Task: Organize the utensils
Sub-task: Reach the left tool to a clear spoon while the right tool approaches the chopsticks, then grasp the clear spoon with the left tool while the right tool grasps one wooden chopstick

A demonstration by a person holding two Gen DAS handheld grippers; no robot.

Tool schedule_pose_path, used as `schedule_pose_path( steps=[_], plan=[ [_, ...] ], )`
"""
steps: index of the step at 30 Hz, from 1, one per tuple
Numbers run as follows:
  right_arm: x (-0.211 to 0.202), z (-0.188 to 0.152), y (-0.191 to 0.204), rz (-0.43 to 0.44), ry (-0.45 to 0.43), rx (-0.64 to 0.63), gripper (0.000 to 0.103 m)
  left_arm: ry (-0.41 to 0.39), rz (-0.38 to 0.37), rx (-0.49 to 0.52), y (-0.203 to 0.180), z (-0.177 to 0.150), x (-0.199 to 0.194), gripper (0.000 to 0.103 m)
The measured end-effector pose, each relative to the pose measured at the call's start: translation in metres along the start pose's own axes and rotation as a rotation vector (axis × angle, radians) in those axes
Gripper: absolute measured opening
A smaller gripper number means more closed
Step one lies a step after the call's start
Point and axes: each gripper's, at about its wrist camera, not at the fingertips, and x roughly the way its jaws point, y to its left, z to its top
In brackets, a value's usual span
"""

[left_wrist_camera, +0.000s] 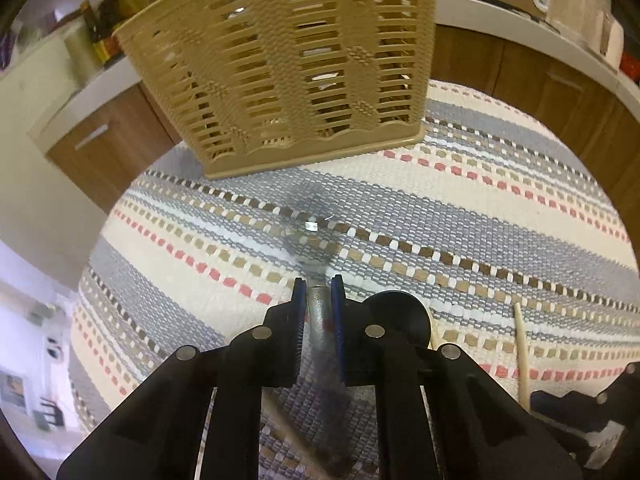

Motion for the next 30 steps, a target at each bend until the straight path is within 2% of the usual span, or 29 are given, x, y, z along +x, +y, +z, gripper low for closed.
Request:
schedule_pose_path(
  steps=[4, 11, 15, 23, 27, 30],
  plan=[
    [-0.004, -0.007, 0.0, -0.011, -0.011, -0.022, 0.008, -0.003, 0.019, 0.016, -0.01, 0.0, -0.003, 0.01],
    [-0.001, -0.005, 0.008, -0.023, -0.016, -0.032, 0.008, -0.014, 0.008, -0.004, -0.006, -0.003, -0.008, 0.01],
    [-0.002, -0.005, 0.007, -0.029, -0.018, -0.028, 0.008, -0.026, -0.036, -0.035, 0.017, -0.007, -0.004, 0.01],
    [0.002, 0.001, 0.011, -0.063, 0.006, -0.035, 0.008, -0.103, -0.141, -0.106, 0.047, -0.011, -0.033, 0.01],
    [0.006, 0.007, 0.014, -0.085, 0.031, -0.055, 0.009, -0.079, -0.198, -0.136, 0.066, -0.017, -0.042, 0.01],
    [0.008, 0.012, 0.009, -0.06, 0.063, -0.041, 0.009, -0.006, -0.27, -0.182, 0.087, -0.025, -0.041, 0.01]
  ],
)
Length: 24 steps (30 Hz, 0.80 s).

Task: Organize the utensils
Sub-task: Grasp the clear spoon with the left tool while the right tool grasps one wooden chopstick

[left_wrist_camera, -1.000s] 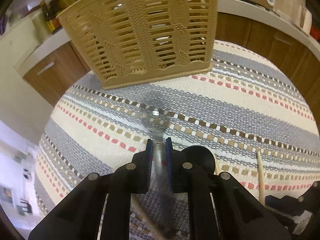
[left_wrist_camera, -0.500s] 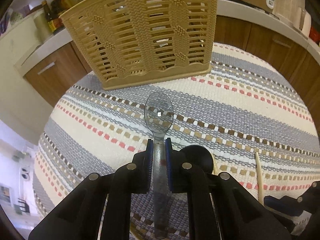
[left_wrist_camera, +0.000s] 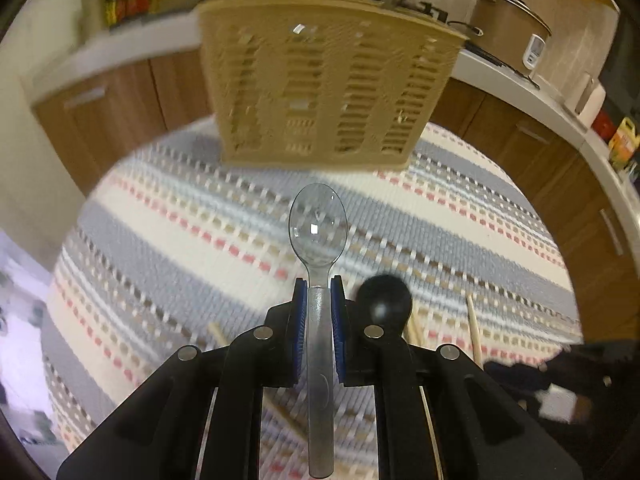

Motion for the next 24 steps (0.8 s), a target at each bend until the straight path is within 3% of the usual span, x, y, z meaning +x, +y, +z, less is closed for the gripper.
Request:
schedule_pose_path(
  steps=[5, 10, 17, 21, 24],
  plan=[
    [0.004, 0.008, -0.023, 0.126, 0.054, 0.099, 0.009, 0.064, -0.113, -0.074, 0.038, -0.007, -0.007, 0.01],
    [0.007, 0.013, -0.04, 0.208, 0.078, 0.185, 0.009, 0.112, -0.171, -0.09, 0.067, -0.02, -0.008, 0.01],
    [0.011, 0.022, -0.056, 0.259, 0.088, 0.266, 0.01, 0.141, -0.163, -0.078, 0.071, -0.027, 0.0, 0.011],
    [0.007, 0.027, -0.066, 0.278, 0.092, 0.309, 0.023, 0.166, -0.162, -0.068, 0.069, -0.026, 0.006, 0.011],
    [0.006, 0.033, -0.064, 0.241, 0.096, 0.295, 0.024, 0.157, -0.173, -0.063, 0.067, -0.023, 0.005, 0.013]
  ],
)
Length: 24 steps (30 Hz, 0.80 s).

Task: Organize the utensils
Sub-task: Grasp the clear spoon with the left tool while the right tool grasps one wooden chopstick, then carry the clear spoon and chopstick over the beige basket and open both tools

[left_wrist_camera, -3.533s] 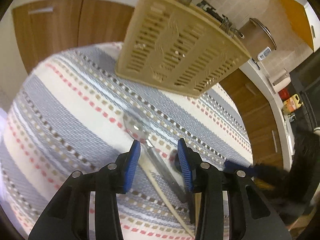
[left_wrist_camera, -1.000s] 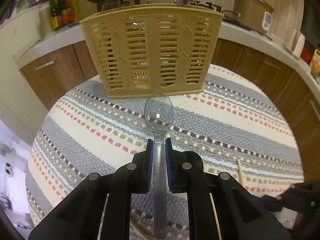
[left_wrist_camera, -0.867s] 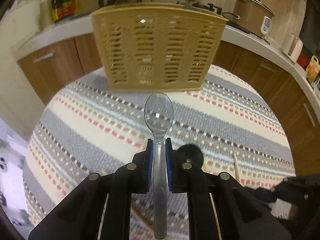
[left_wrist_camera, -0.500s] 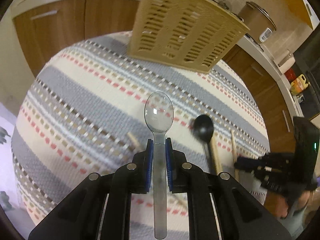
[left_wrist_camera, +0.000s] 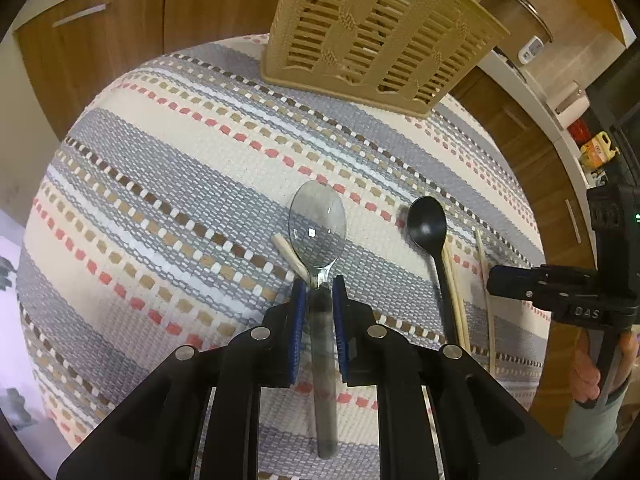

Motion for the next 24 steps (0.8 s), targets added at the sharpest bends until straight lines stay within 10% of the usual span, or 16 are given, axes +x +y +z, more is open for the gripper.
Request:
schedule_pose_path(
  steps=[6, 14, 18, 24],
  plan=[
    [0.004, 0.002, 0.014, -0.063, 0.009, -0.008, 0.024, 0.01, -0.012, -0.003, 0.011, 0.004, -0.005, 0.021],
    [0.018, 0.016, 0.027, -0.094, 0.033, 0.012, 0.024, 0.017, 0.159, 0.12, -0.02, 0.006, 0.008, 0.026],
    [0.025, 0.021, 0.042, -0.198, 0.038, -0.048, 0.01, 0.014, 0.287, 0.191, -0.036, 0.005, 0.012, 0.016],
    [0.028, 0.013, 0.054, -0.261, -0.002, -0.121, 0.004, -0.042, 0.271, 0.158, -0.037, -0.001, 0.004, 0.01]
  ],
)
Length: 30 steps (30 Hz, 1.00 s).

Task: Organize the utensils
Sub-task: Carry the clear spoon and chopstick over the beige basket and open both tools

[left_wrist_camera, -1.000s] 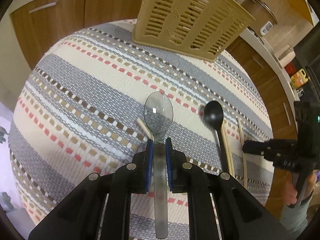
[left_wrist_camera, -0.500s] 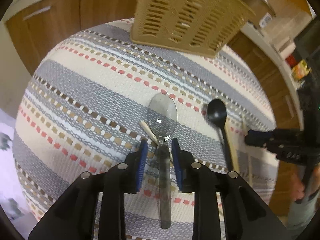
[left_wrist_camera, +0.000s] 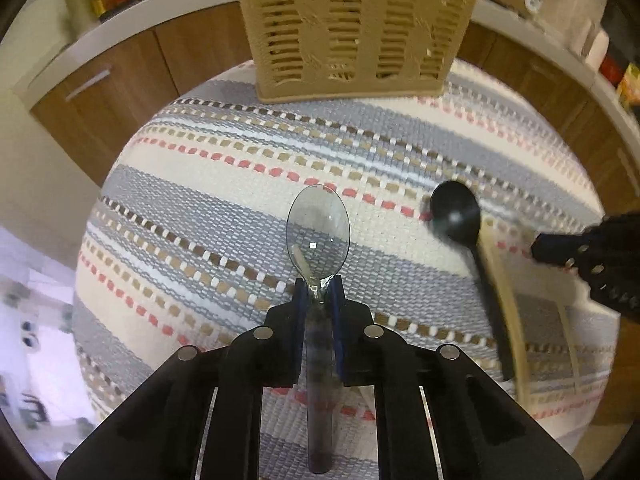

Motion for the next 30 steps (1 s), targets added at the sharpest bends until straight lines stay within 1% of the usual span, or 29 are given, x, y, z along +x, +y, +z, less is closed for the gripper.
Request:
schedule_pose_path(
  steps=[2, 4, 5, 7, 9, 10, 13, 14, 16, 18, 20, 23, 25, 26, 27, 29, 30],
  plan=[
    [-0.004, -0.004, 0.002, 0.035, -0.023, 0.003, 0.004, -0.045, -0.038, -0.035, 0.009, -0.005, -0.01, 0.01],
    [-0.011, -0.007, 0.004, 0.024, -0.061, -0.013, 0.004, -0.097, -0.088, -0.07, 0.02, -0.006, -0.025, 0.01],
    [-0.016, -0.008, 0.004, 0.034, -0.078, -0.014, 0.004, -0.118, -0.105, -0.085, 0.024, -0.006, -0.031, 0.01],
    [-0.03, -0.01, 0.007, 0.081, -0.126, -0.014, 0.004, -0.181, -0.153, -0.117, 0.032, -0.003, -0.047, 0.01],
    [-0.045, -0.009, 0.01, 0.087, -0.18, -0.023, 0.004, -0.232, -0.188, -0.135, 0.035, 0.0, -0.059, 0.01],
    [-0.053, -0.008, 0.011, 0.097, -0.21, -0.029, 0.004, -0.274, -0.21, -0.145, 0.037, 0.004, -0.07, 0.01],
    [-0.075, -0.003, 0.012, 0.129, -0.283, -0.03, 0.004, -0.366, -0.244, -0.173, 0.038, 0.013, -0.09, 0.01],
    [-0.085, 0.001, 0.012, 0.154, -0.321, -0.027, 0.004, -0.412, -0.26, -0.184, 0.039, 0.018, -0.098, 0.01],
    [-0.102, 0.009, 0.011, 0.173, -0.381, -0.026, 0.004, -0.495, -0.265, -0.199, 0.043, 0.028, -0.113, 0.01],
    [-0.126, 0.017, 0.008, 0.189, -0.468, -0.024, 0.004, -0.58, -0.266, -0.209, 0.043, 0.037, -0.128, 0.01],
    [-0.146, 0.027, 0.006, 0.193, -0.545, -0.023, 0.004, -0.681, -0.248, -0.218, 0.04, 0.052, -0.145, 0.01],
    [-0.18, 0.045, 0.004, 0.17, -0.698, -0.022, 0.004, -0.802, -0.247, -0.219, 0.032, 0.072, -0.164, 0.01],
    [-0.194, 0.055, 0.0, 0.154, -0.774, -0.016, 0.004, -0.879, -0.262, -0.229, 0.027, 0.087, -0.174, 0.01],
    [-0.201, 0.061, -0.001, 0.147, -0.81, -0.014, 0.004, -0.906, -0.271, -0.234, 0.025, 0.095, -0.175, 0.01],
    [-0.21, 0.069, -0.003, 0.122, -0.872, -0.006, 0.004, -0.932, -0.278, -0.238, 0.02, 0.1, -0.179, 0.01],
    [-0.22, 0.082, -0.002, 0.076, -0.96, -0.011, 0.004, -0.989, -0.259, -0.238, 0.01, 0.115, -0.181, 0.01],
    [-0.222, 0.086, -0.003, 0.064, -0.991, -0.014, 0.004, -1.006, -0.255, -0.236, 0.006, 0.121, -0.179, 0.01]
  ],
)
